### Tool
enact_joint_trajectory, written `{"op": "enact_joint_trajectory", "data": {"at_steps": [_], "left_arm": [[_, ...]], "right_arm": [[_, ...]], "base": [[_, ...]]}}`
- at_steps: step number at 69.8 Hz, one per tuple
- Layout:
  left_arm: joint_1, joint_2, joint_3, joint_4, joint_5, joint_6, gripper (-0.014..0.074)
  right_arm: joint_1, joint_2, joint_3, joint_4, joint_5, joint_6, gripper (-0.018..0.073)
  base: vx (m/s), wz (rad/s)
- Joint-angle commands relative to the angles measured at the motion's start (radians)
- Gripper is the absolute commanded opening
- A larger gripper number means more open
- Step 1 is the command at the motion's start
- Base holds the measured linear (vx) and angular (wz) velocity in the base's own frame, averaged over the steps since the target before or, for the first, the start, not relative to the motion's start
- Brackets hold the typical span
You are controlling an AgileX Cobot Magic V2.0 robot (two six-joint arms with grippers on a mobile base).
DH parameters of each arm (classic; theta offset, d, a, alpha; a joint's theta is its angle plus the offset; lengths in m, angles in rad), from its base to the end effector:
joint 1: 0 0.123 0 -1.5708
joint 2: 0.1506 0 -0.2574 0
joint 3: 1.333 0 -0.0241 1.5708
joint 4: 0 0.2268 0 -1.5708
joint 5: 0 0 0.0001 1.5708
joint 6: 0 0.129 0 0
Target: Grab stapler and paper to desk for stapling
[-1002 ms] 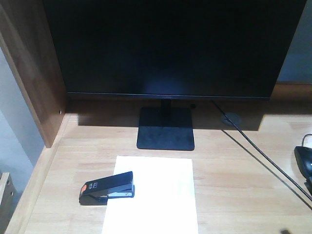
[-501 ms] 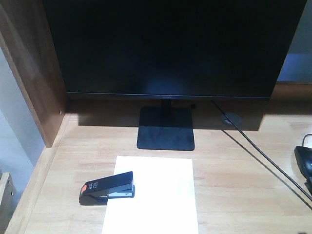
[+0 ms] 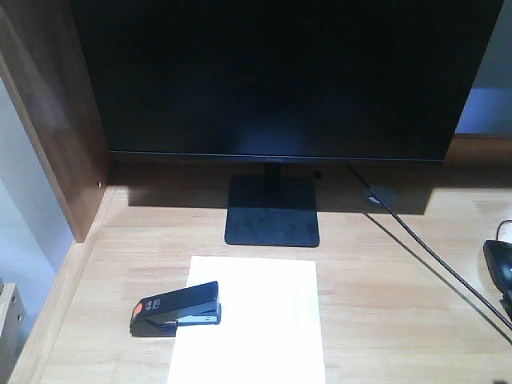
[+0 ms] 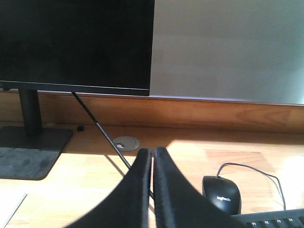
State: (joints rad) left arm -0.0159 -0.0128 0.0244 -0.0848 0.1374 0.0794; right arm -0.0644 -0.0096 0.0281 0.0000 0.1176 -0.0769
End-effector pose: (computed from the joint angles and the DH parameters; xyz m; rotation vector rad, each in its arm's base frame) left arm 0.0981 -0.0031 0.1915 0.0181 1.6321 -0.0252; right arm 0.0984 -0.0063 0.1924 -0.0101 1.6208 -0.1090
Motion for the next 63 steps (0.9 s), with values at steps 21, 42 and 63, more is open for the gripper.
{"op": "enact_joint_trajectory", "data": {"at_steps": [21,42,63], "left_arm": [[-0.001,-0.015,0.01,-0.012,-0.076,-0.009,-0.0006],[-0.001,-0.015,0.01,-0.012,-0.076,-0.009,-0.0006],[-0.001,-0.015,0.01,-0.012,-0.076,-0.009,-0.0006]], "right_arm": [[-0.005,-0.01,0.004,-0.007,-0.087,-0.002,-0.0006],[-0.005,-0.01,0.004,-0.007,-0.087,-0.002,-0.0006],[-0.005,-0.01,0.004,-0.007,-0.087,-0.002,-0.0006]], "base": [[0.0,0.0],[0.0,0.0],[0.0,0.0]]}}
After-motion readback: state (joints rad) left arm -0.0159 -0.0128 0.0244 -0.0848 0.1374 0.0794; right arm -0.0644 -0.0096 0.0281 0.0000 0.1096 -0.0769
